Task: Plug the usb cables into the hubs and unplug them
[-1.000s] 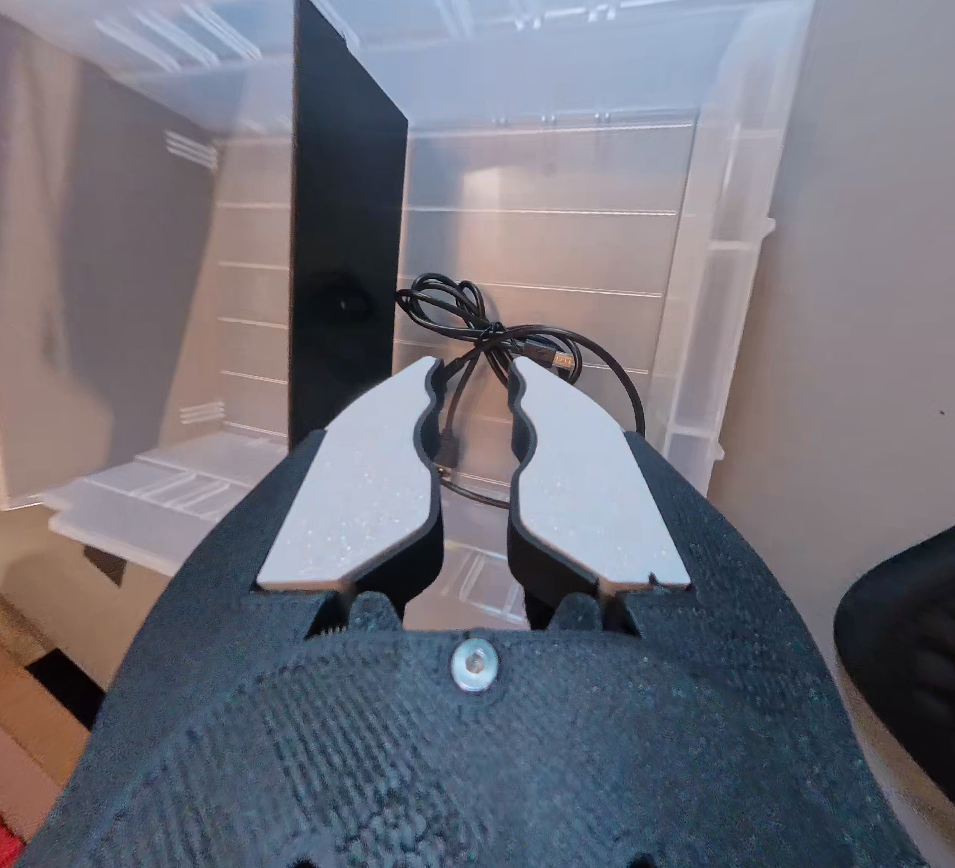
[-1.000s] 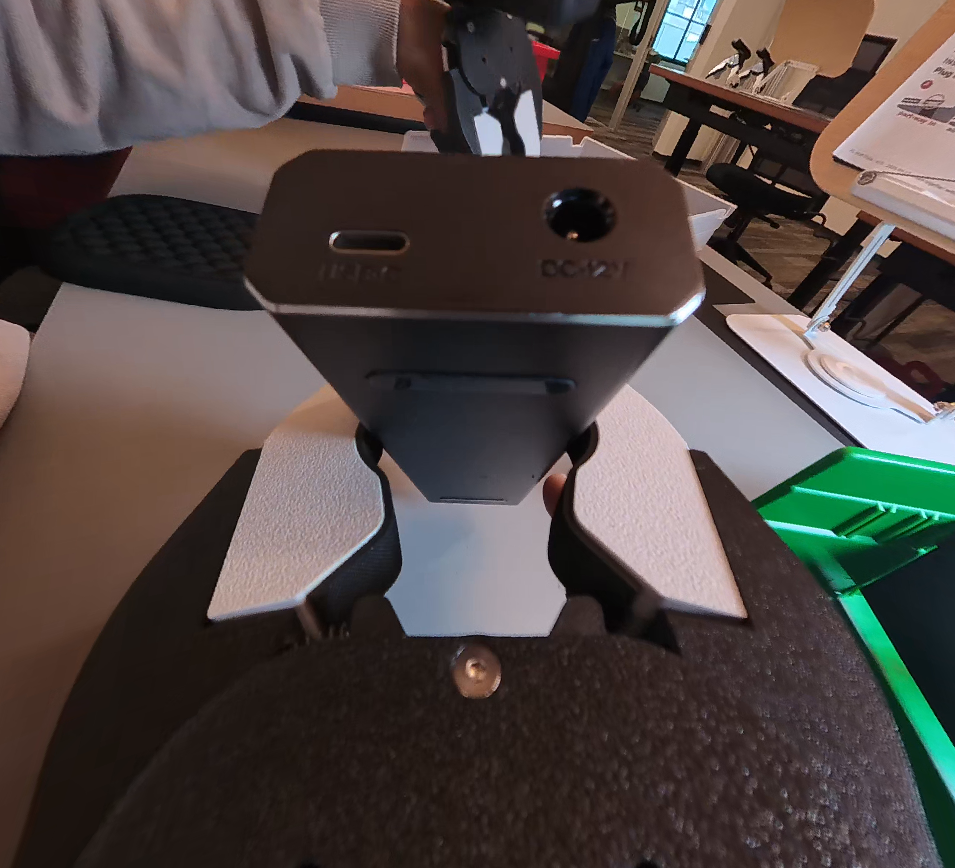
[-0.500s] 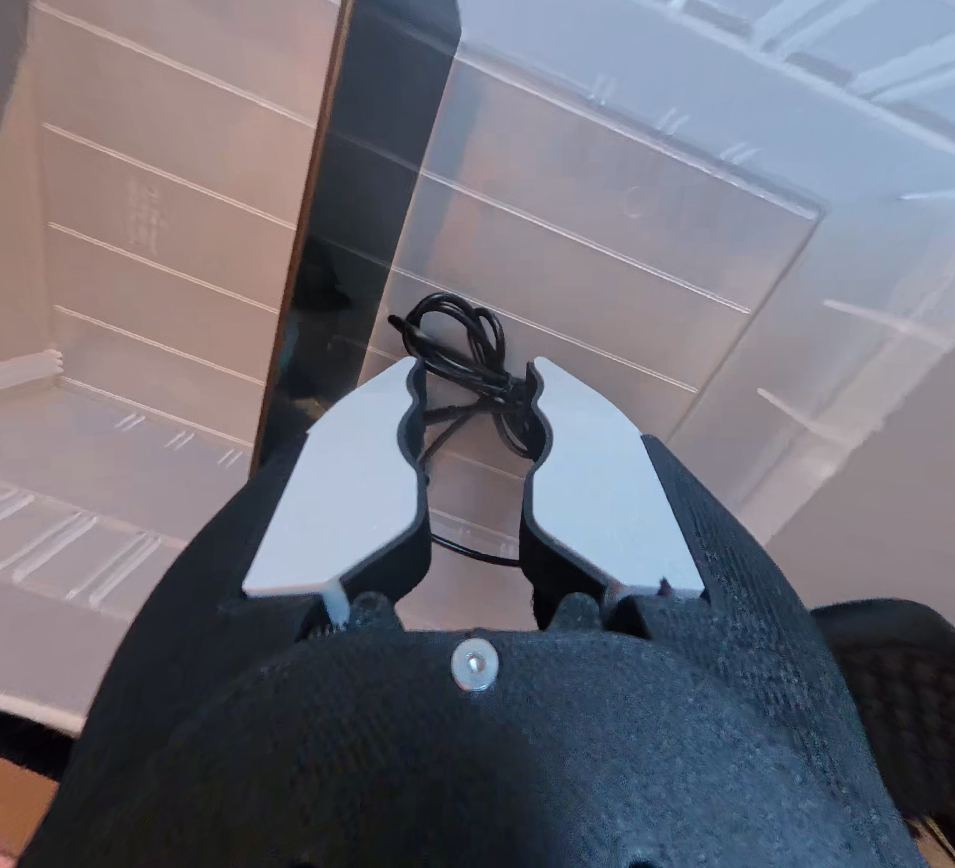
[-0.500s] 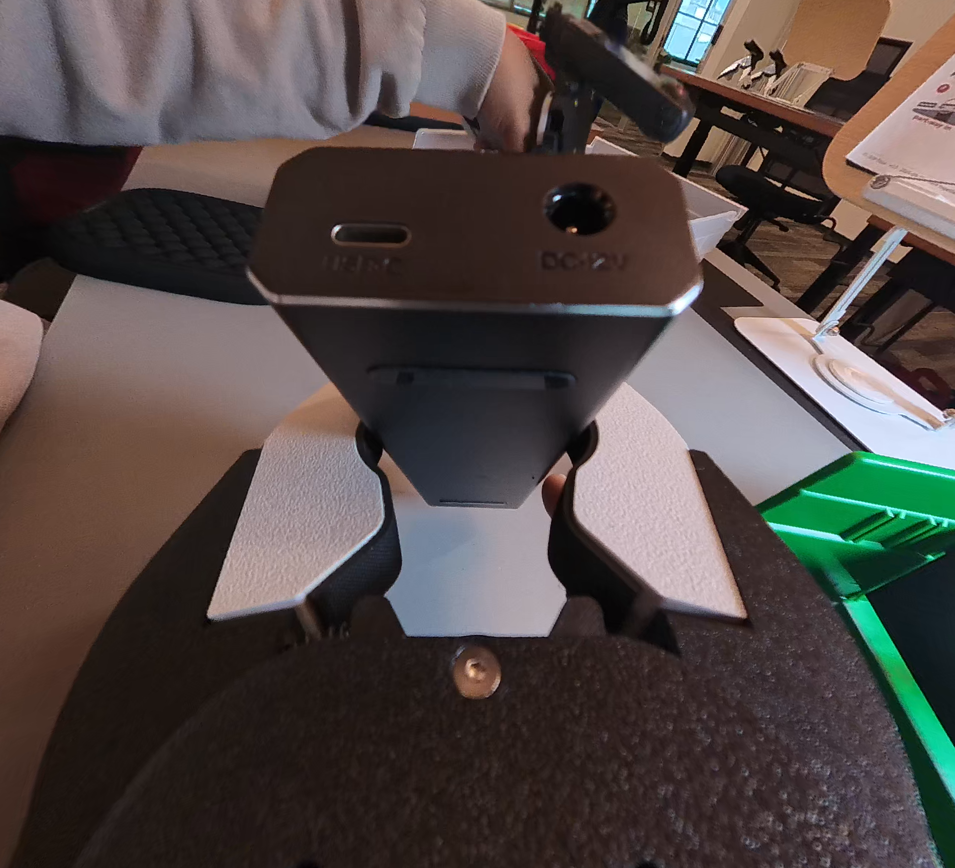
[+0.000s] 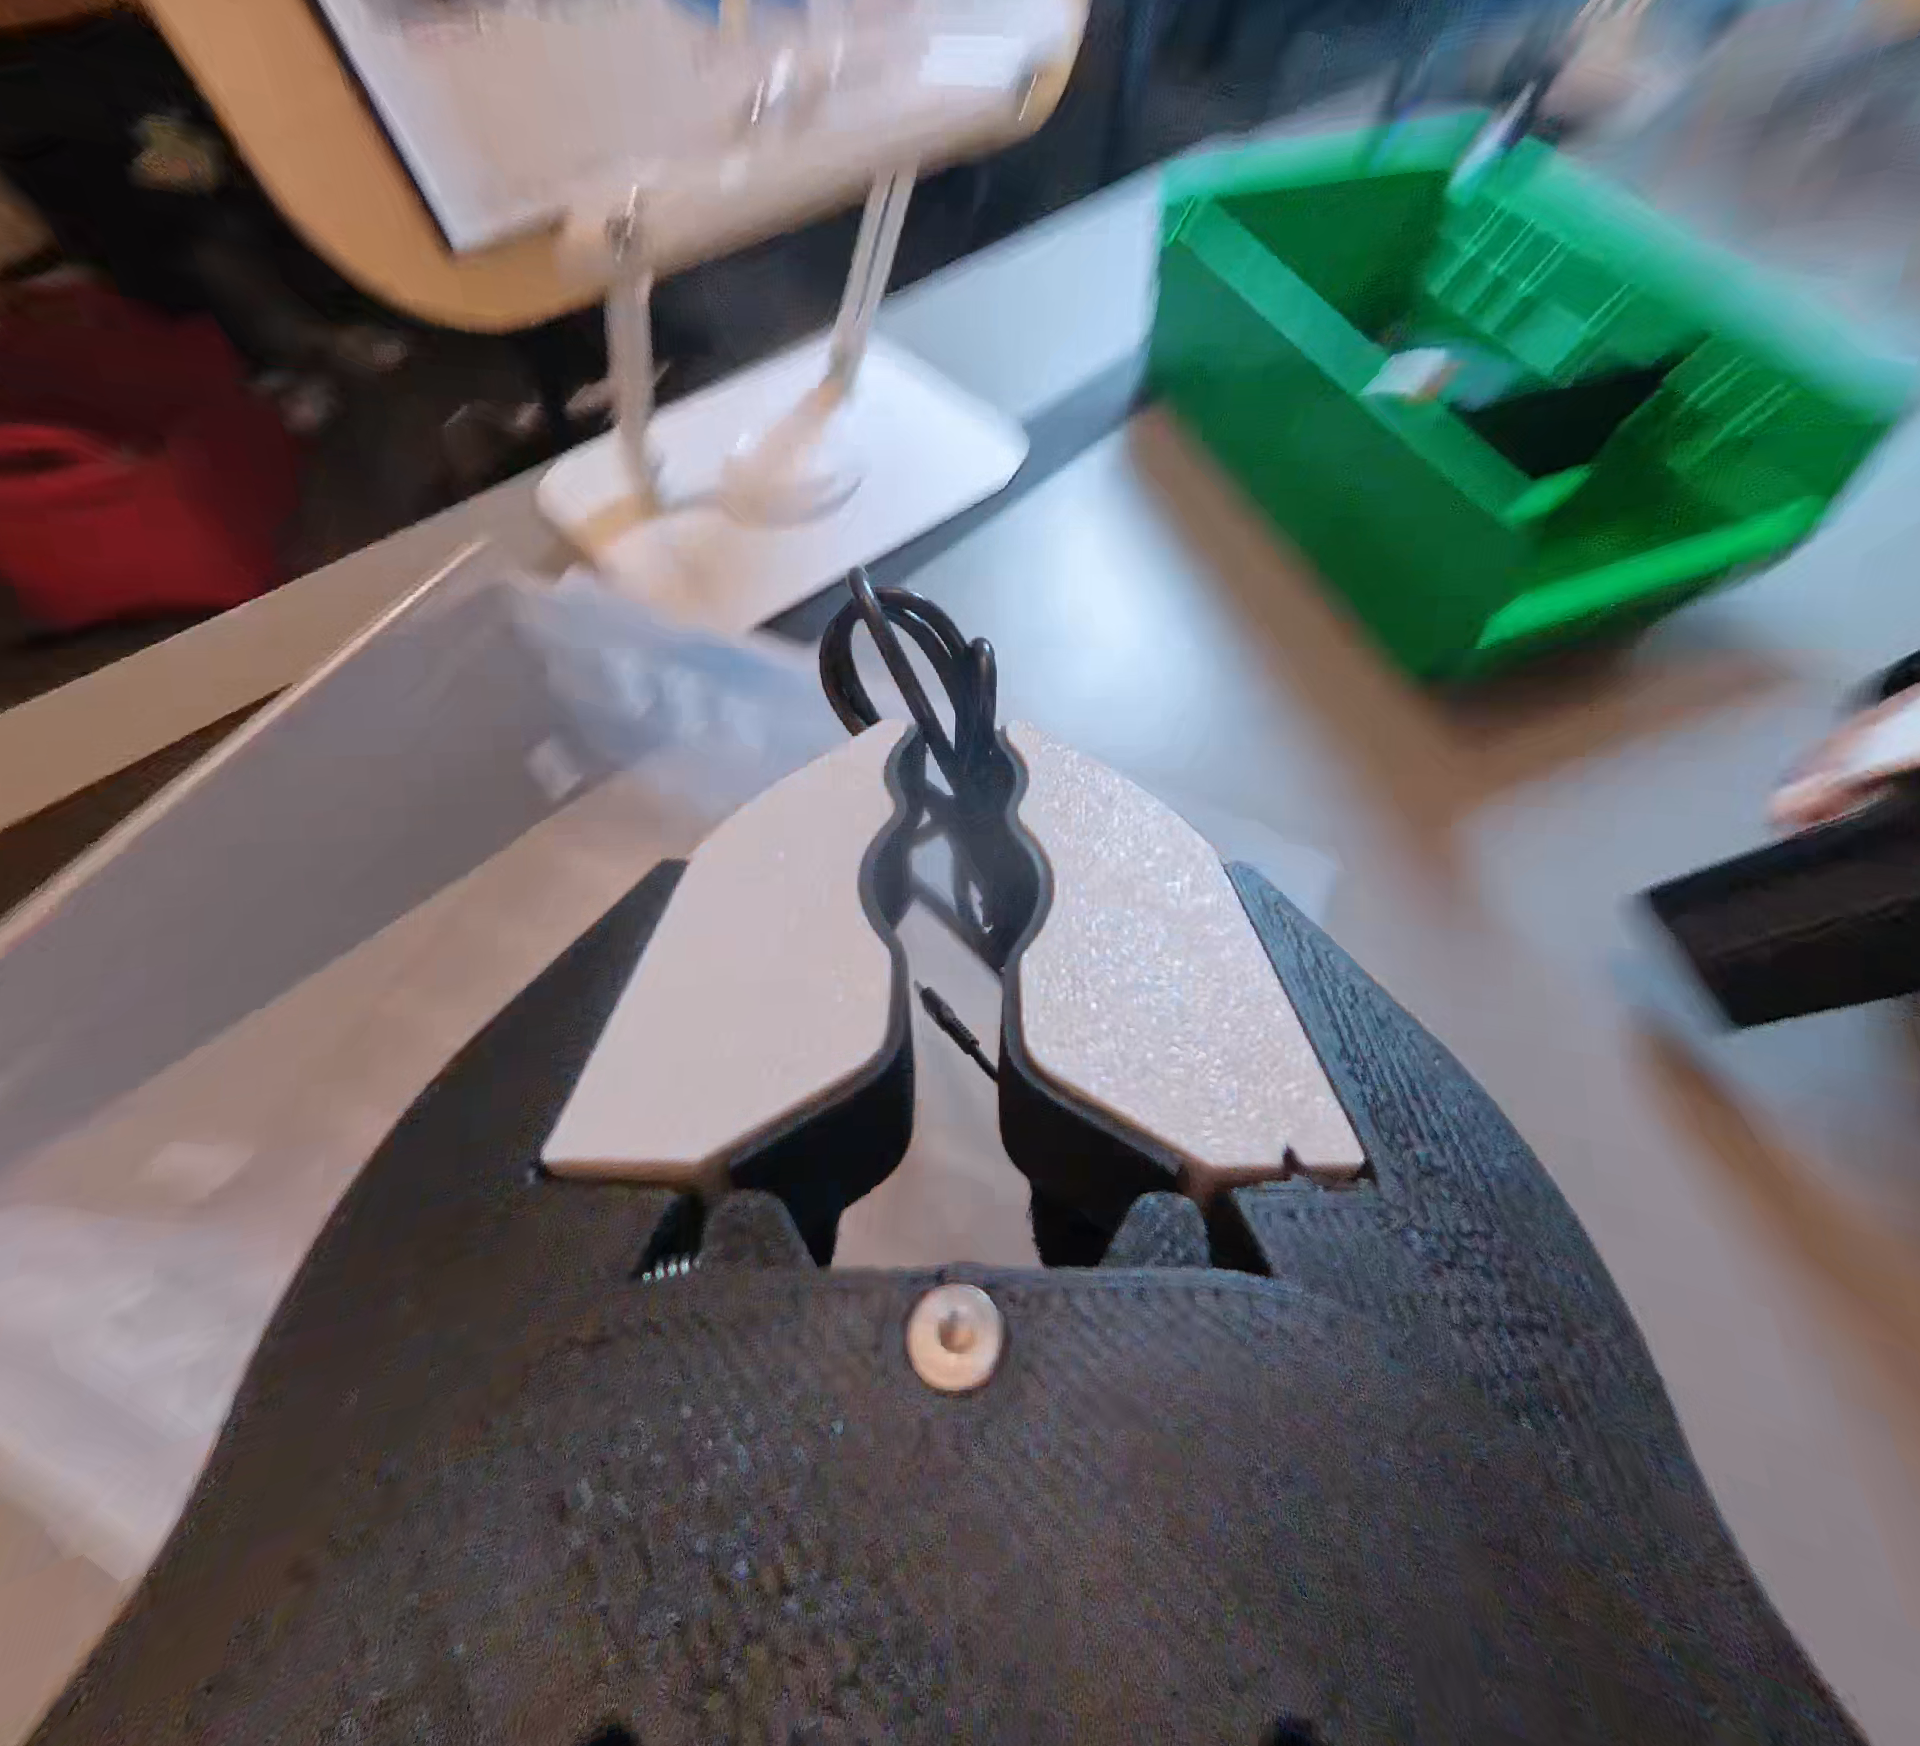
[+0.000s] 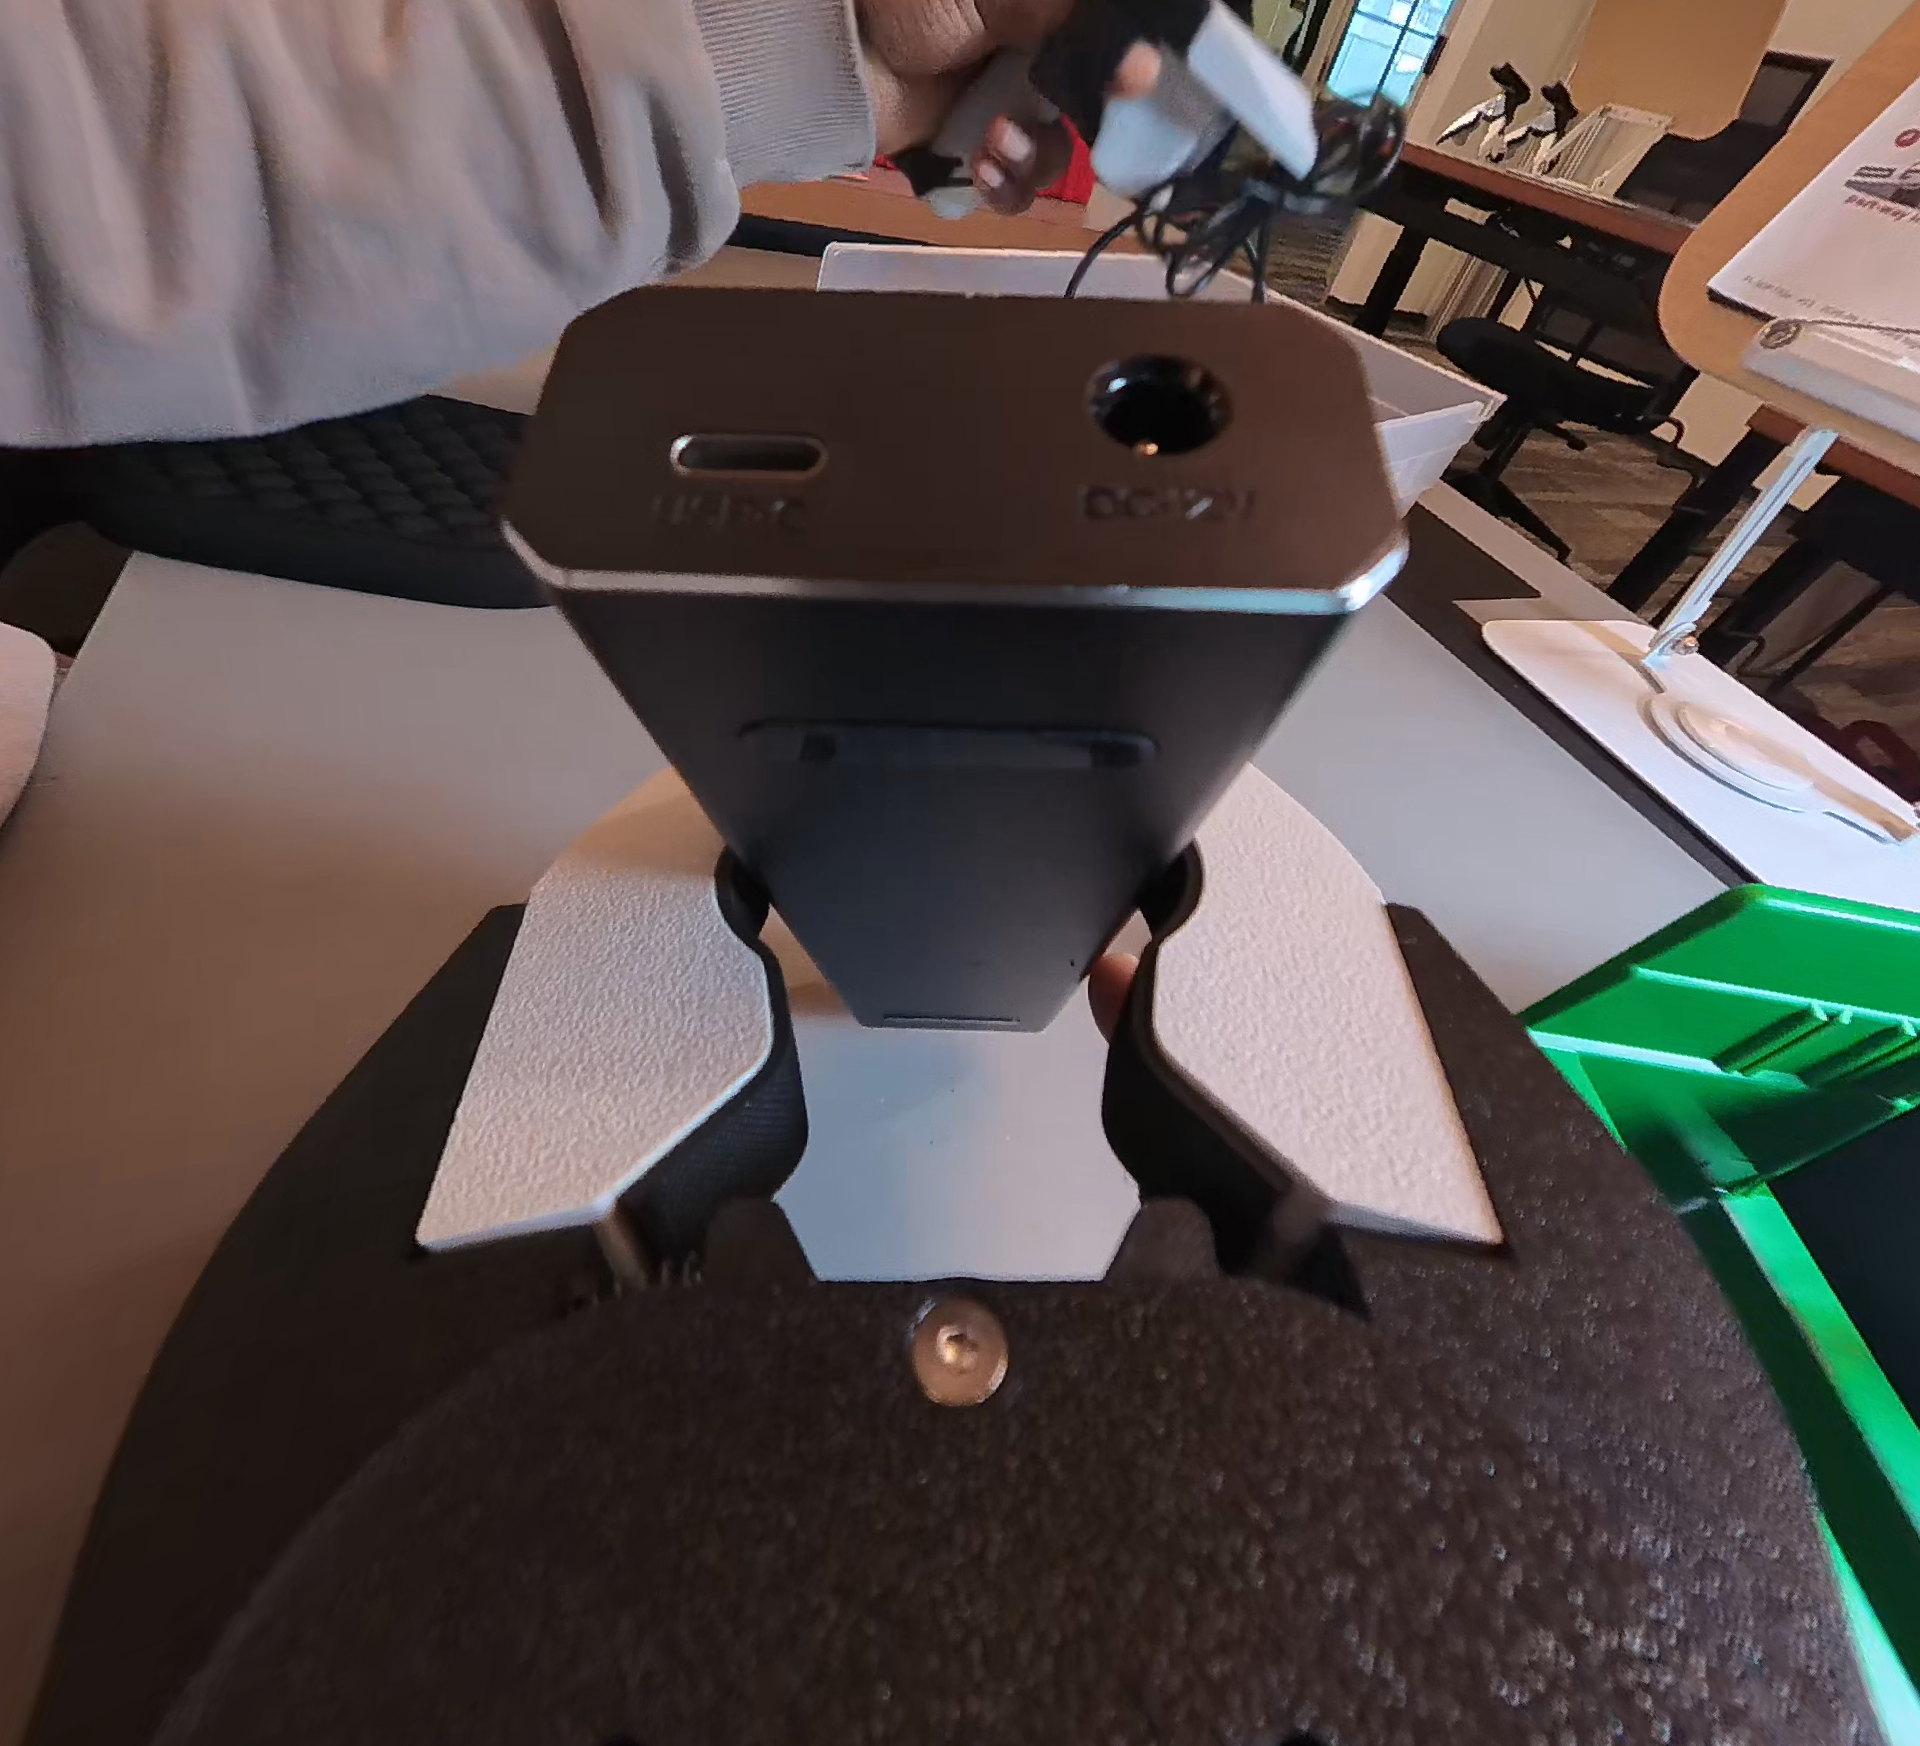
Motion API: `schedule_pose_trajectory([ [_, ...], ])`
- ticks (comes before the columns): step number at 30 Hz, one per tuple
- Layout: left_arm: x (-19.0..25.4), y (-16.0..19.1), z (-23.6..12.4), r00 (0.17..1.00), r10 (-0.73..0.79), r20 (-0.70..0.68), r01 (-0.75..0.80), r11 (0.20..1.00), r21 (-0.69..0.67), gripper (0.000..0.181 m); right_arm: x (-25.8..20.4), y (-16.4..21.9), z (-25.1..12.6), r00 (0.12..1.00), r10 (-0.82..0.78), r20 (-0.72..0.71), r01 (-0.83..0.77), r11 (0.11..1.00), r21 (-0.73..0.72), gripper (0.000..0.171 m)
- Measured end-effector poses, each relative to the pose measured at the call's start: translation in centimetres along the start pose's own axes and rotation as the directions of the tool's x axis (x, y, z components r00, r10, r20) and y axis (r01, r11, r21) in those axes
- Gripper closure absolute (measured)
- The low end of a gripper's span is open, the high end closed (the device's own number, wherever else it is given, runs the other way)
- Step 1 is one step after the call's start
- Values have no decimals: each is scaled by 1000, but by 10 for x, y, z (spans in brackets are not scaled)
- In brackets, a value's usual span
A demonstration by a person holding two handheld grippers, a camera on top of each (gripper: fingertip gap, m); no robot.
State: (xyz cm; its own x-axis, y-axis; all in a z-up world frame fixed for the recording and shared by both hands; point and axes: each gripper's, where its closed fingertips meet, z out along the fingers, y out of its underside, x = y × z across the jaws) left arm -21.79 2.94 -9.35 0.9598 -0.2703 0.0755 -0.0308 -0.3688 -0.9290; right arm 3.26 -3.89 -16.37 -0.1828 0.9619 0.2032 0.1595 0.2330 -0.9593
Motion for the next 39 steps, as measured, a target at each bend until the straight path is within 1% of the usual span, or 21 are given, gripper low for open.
schedule_pose_trajectory([
  [1,6,-13,-6,996,-59,-74,68,990,120,169,0,0,0,1000,1,-1,-1,1000,1,101],
  [3,7,-33,-22,972,-157,-174,206,926,317,169,1,1,1,1000,8,-2,-8,1000,4,101],
  [4,3,-40,-28,953,-215,-214,284,880,381,169,1,1,1,1000,14,0,-14,1000,6,101],
  [5,-1,-43,-31,928,-269,-258,358,836,416,169,1,1,2,1000,23,2,-23,1000,10,101],
  [6,-3,-43,-32,903,-309,-300,416,804,424,170,2,1,3,1000,31,5,-31,999,13,101],
  [7,-6,-42,-32,887,-328,-324,446,788,425,170,2,1,3,999,33,3,-33,999,15,101],
  [9,-10,-48,-36,894,-311,-323,437,763,476,171,6,-2,5,1000,20,-15,-20,1000,23,101],
  [11,-6,-61,-40,899,-281,-335,423,752,505,172,14,-13,8,999,-7,-38,8,999,42,101],
  [13,8,-77,-43,906,-234,-352,394,769,503,171,26,-28,12,998,-39,-57,42,998,51,101],
  [16,47,-92,-42,934,-103,-342,273,824,497,172,43,-58,19,993,-87,-84,95,991,92,101],
  [18,81,-84,-35,941,-12,-338,179,866,467,173,51,-75,22,989,-109,-102,122,984,132,101],
  [20,117,-60,-24,932,79,-353,83,903,421,172,55,-80,24,990,-90,-105,106,981,160,101],
  [23,166,-7,-8,884,184,-429,-30,939,341,172,49,-65,20,996,-52,-76,63,986,155,101],
  [26,194,32,0,836,197,-513,-68,963,259,173,48,-52,9,996,-39,-79,50,989,136,101],
  [29,206,51,5,807,132,-576,-16,979,202,173,57,-62,-5,994,-19,-104,38,983,181,100],
  [31,209,57,8,791,76,-607,32,986,166,173,63,-70,-13,994,6,-110,18,975,220,101],
  [33,211,59,10,766,-7,-642,108,987,118,173,67,-71,-18,993,12,-120,16,973,231,100],
  [35,216,63,13,717,-115,-687,196,980,40,172,70,-68,-20,992,5,-128,23,975,221,100],
  [37,219,75,19,675,-222,-704,250,966,-66,172,72,-65,-21,991,2,-133,26,977,213,100],
  [39,219,93,30,681,-286,-674,241,957,-162,171,73,-64,-21,991,5,-131,23,977,210,101],
])
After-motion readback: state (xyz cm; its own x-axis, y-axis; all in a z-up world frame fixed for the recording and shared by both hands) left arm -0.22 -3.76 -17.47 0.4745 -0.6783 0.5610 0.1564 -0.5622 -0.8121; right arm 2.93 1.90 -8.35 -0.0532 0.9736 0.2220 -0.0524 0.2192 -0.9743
